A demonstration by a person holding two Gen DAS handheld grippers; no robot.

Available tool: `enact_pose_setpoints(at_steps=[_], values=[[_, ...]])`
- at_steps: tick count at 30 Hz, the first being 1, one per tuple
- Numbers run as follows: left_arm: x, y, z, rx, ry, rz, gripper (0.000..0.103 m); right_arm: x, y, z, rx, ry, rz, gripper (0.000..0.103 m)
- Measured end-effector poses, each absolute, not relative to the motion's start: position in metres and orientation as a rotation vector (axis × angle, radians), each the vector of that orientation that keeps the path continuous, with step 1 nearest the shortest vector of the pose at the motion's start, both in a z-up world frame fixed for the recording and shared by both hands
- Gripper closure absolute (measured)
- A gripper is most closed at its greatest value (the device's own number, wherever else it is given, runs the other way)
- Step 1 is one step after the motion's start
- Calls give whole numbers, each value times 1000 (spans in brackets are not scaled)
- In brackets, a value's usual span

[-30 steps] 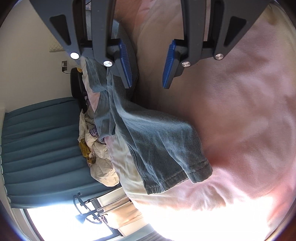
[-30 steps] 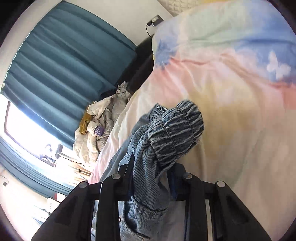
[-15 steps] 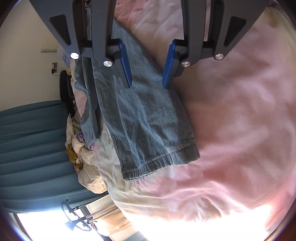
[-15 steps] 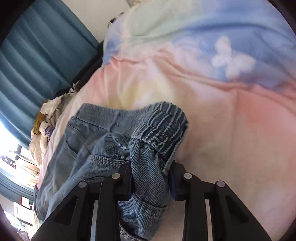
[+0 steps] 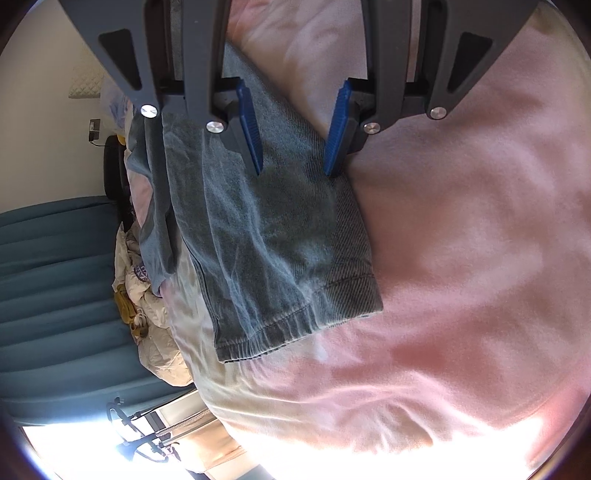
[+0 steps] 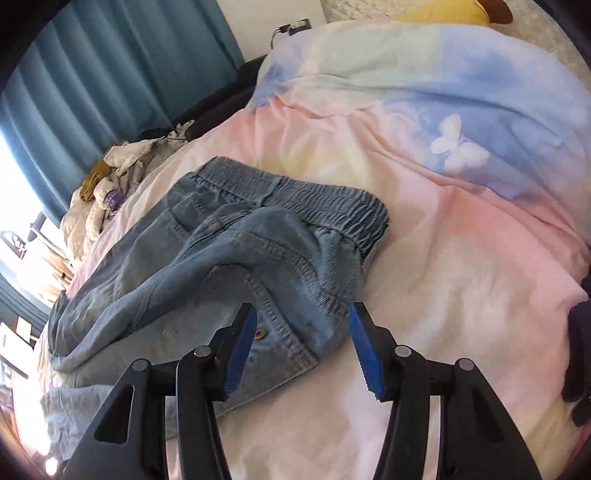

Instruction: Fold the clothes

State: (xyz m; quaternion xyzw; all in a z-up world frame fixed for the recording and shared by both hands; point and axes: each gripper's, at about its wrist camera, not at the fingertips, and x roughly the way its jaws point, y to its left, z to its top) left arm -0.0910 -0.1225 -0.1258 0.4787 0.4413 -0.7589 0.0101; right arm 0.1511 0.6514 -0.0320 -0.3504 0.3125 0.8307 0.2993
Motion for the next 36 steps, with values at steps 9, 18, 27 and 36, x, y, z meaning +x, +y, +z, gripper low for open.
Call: enact_pose_setpoints(at_steps=[9, 18, 27, 36], values=[[-96, -118, -117, 1461, 1223, -2454, 88, 101, 539, 27, -940, 715, 2451, 48], [-53, -164, -80, 1201, 1205, -2457, 103, 36, 409, 64, -1007, 593, 2704, 48], [-54, -143, -81, 1356, 1290, -2494, 102, -13, 323, 50, -1096, 696, 2797, 48], [-101, -97, -59, 1423, 1367, -2636, 61, -38, 302, 4, -1125, 901, 2746, 48]])
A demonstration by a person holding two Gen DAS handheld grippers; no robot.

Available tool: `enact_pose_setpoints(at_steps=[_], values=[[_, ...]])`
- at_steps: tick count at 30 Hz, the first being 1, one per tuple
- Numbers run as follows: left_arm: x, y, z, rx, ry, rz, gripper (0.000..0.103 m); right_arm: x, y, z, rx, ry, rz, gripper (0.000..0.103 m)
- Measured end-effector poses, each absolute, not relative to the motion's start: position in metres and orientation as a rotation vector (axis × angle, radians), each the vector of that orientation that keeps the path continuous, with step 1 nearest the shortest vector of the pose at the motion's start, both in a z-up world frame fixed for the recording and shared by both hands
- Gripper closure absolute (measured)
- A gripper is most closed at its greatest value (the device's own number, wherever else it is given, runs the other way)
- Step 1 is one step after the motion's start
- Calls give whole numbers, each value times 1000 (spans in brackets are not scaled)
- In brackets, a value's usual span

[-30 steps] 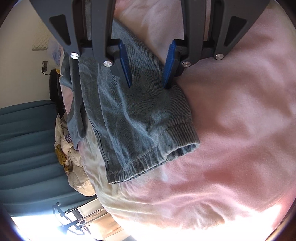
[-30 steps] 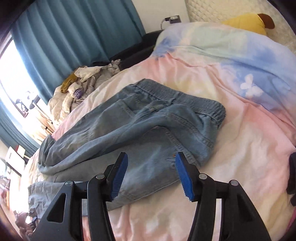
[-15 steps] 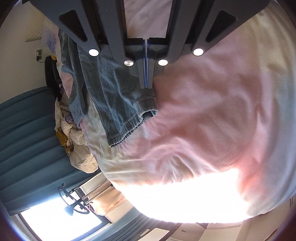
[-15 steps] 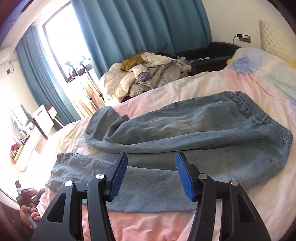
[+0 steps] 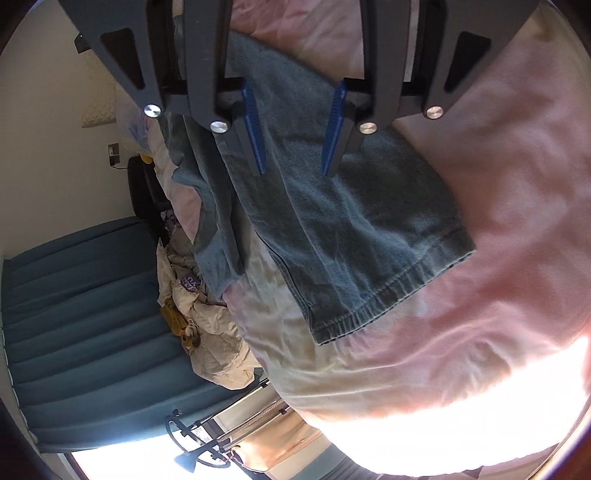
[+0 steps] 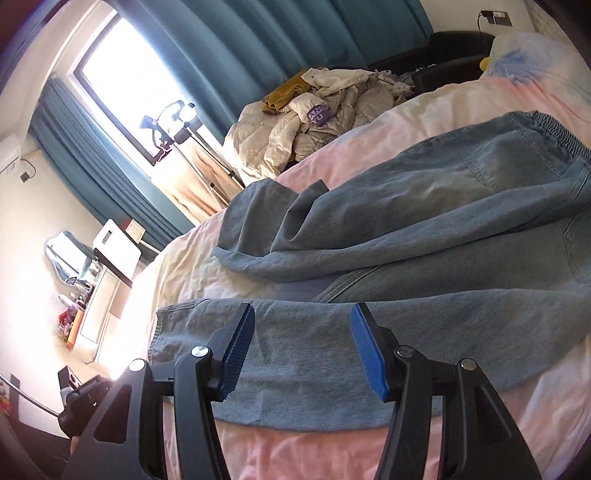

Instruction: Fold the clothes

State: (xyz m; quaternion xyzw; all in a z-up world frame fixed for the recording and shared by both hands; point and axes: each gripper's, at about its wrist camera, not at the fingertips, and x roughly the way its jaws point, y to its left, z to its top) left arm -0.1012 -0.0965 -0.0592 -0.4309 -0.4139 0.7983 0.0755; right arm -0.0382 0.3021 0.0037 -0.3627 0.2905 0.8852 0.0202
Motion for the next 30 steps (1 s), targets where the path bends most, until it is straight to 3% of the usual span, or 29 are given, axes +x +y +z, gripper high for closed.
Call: enact_pose_setpoints(at_steps=[2, 8, 15, 23, 25, 28, 29, 30], values=[[-124, -85, -58, -1271, -1242, 2357, 51, -40, 300, -7, -1154, 865, 2750, 48], [-207, -40, -76, -1276, -1336, 2230, 39, -49, 299, -23, -1148, 690, 2757, 48], [-288, 27, -116, -1378, -1337, 2180, 39, -77, 300, -29, -1026, 506, 2827, 48], [-354, 49, -132, -1344, -1369, 2296, 39, -98, 320, -55, -1046, 605, 2814, 48], [-363, 51, -120, -1305, -1277, 2408, 46, -102, 323, -60, -1041, 615, 2806, 48], [-374, 51, -103, -1317, -1170, 2501, 76, -106, 326, -65, -1045, 626, 2797, 48], [-376, 52, -98, -1329, -1121, 2532, 90, -107, 326, -66, -1045, 632, 2796, 48], [-377, 52, -93, -1327, -1071, 2555, 94, -107, 326, -66, -1044, 636, 2795, 48]])
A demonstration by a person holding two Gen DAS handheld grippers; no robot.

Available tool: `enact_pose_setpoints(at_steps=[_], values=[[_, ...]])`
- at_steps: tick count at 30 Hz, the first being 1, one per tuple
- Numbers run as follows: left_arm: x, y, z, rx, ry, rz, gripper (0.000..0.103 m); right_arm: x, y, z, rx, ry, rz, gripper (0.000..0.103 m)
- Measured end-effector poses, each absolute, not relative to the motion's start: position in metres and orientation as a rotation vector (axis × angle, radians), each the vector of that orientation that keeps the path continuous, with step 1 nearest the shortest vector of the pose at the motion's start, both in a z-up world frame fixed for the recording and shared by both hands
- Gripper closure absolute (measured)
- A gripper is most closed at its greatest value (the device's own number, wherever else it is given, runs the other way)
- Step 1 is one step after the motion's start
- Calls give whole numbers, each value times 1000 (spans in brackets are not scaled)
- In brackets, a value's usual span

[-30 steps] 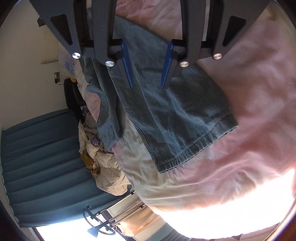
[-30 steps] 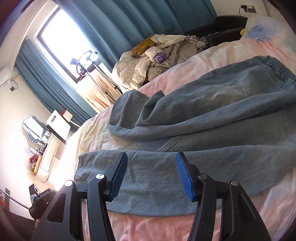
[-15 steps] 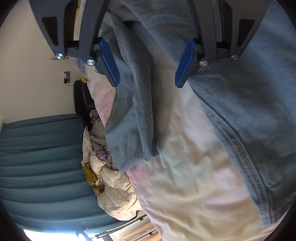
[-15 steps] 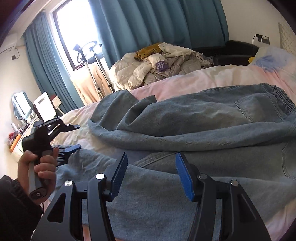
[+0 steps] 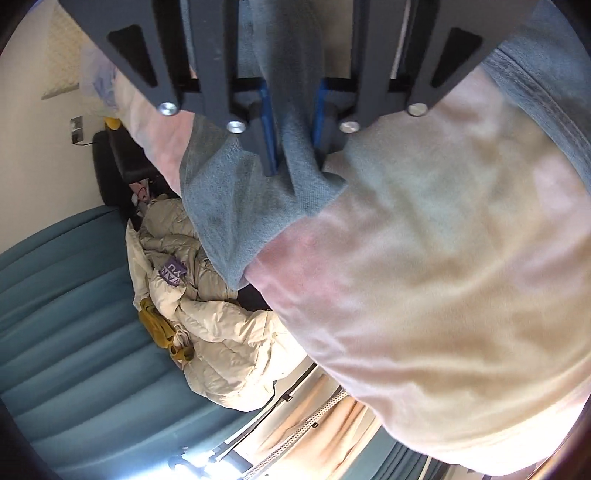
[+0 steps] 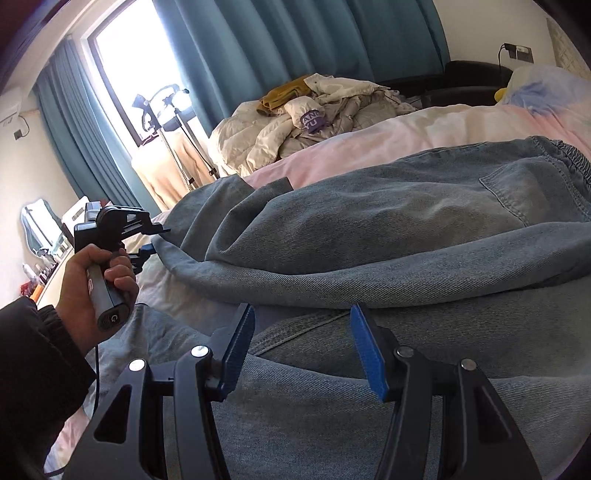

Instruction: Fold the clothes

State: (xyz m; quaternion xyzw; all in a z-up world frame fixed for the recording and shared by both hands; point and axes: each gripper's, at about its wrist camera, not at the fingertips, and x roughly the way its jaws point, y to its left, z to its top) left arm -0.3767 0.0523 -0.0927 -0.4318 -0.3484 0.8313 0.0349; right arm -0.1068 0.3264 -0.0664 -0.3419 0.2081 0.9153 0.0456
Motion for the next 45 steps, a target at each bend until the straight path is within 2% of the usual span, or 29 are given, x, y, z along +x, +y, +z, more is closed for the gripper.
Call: enact_pose_setpoints(at_steps=[3, 11, 13, 20, 23, 33, 39, 43, 45], values=[[-368, 49, -67, -1253, -988, 2586, 99, -105, 325, -64, -1027, 626, 2799, 48], [-295, 28, 20, -1047, -839, 2681, 100, -93, 324, -50, -977, 617, 2802, 48], [-270, 17, 18, -1097, -785, 2710, 100, -90, 324, -45, -965, 617, 2804, 48], [-198, -33, -81, -1433, -910, 2596, 99, -83, 316, -38, -956, 575, 2822, 48], [-185, -38, -105, -1470, -913, 2535, 97, -83, 314, -40, -970, 557, 2820, 48], [-149, -37, -54, -1392, -660, 2619, 86, -91, 312, -40, -1021, 537, 2801, 48], [-146, -47, -46, -1322, -655, 2609, 82, -126, 324, -22, -1114, 580, 2765, 48], [-154, -40, -50, -1336, -579, 2590, 81, -169, 343, -15, -1154, 608, 2672, 47], [-154, -41, -53, -1349, -598, 2532, 75, -195, 356, -20, -1202, 668, 2608, 46]])
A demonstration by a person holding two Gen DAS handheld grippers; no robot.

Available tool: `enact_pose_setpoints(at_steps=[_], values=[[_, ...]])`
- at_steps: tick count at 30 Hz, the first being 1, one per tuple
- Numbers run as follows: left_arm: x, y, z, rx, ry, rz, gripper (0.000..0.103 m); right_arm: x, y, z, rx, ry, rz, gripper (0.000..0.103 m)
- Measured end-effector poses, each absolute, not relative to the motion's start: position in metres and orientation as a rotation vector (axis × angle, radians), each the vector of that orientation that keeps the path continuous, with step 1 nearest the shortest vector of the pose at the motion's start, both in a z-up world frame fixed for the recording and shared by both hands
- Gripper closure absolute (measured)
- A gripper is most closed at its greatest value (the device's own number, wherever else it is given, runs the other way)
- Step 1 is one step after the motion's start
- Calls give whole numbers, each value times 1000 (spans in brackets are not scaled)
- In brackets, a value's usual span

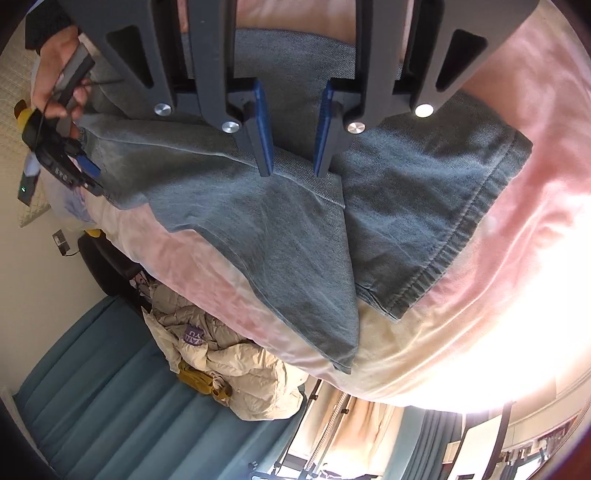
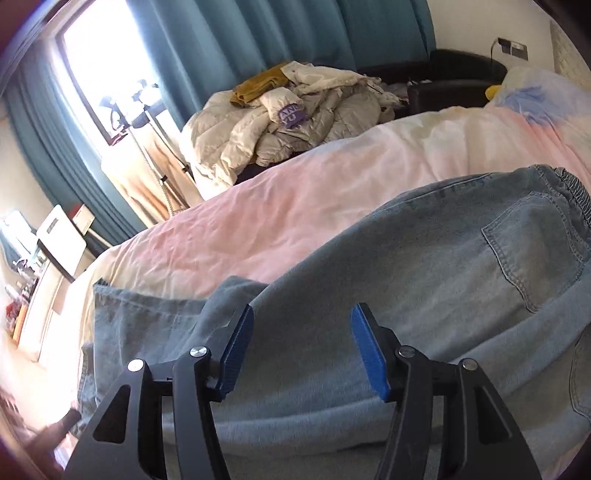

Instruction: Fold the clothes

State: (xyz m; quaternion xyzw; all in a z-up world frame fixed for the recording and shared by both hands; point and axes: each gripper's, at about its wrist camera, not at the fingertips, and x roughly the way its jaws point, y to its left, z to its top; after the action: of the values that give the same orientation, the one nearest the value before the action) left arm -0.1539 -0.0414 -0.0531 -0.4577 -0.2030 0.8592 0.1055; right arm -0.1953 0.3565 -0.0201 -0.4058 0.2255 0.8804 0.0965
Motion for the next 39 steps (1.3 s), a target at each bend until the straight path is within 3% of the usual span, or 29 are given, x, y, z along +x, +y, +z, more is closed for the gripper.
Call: enact_pose_setpoints(at_steps=[5, 7, 11, 12, 13, 14, 15, 18, 25, 28, 32, 35, 37, 39], values=[[-157, -47, -51, -1298, -638, 2490, 54, -252, 389, -50, -1270, 869, 2439, 43], [-160, -50, -49, -1266, -646, 2494, 54, -269, 398, -68, -1301, 893, 2340, 43], [-164, -55, -50, -1258, -628, 2507, 53, -295, 399, -92, -1380, 725, 2225, 44], [-164, -57, -51, -1263, -631, 2502, 53, -298, 399, -94, -1387, 703, 2207, 52], [-164, -58, -52, -1264, -648, 2487, 53, -299, 400, -95, -1395, 678, 2179, 69], [-165, -61, -54, -1262, -666, 2472, 53, -301, 401, -96, -1403, 661, 2156, 78], [-164, -62, -54, -1261, -681, 2463, 53, -301, 402, -94, -1409, 659, 2142, 92], [-160, -66, -51, -1245, -712, 2463, 53, -304, 401, -73, -1365, 616, 2176, 97], [-154, -69, -42, -1188, -723, 2477, 53, -312, 424, 0, -1142, 569, 2294, 98], [-156, -68, -44, -1192, -723, 2482, 53, -323, 433, 15, -1092, 473, 2326, 97], [-165, -68, -54, -1245, -749, 2478, 53, -337, 438, -16, -1193, 428, 2345, 95], [-173, -71, -62, -1283, -792, 2468, 53, -337, 423, -44, -1276, 306, 2399, 84], [-175, -70, -64, -1294, -786, 2472, 53, -330, 407, -51, -1282, 252, 2491, 62], [-176, -69, -65, -1304, -781, 2475, 53, -314, 386, -51, -1226, 226, 2583, 47]])
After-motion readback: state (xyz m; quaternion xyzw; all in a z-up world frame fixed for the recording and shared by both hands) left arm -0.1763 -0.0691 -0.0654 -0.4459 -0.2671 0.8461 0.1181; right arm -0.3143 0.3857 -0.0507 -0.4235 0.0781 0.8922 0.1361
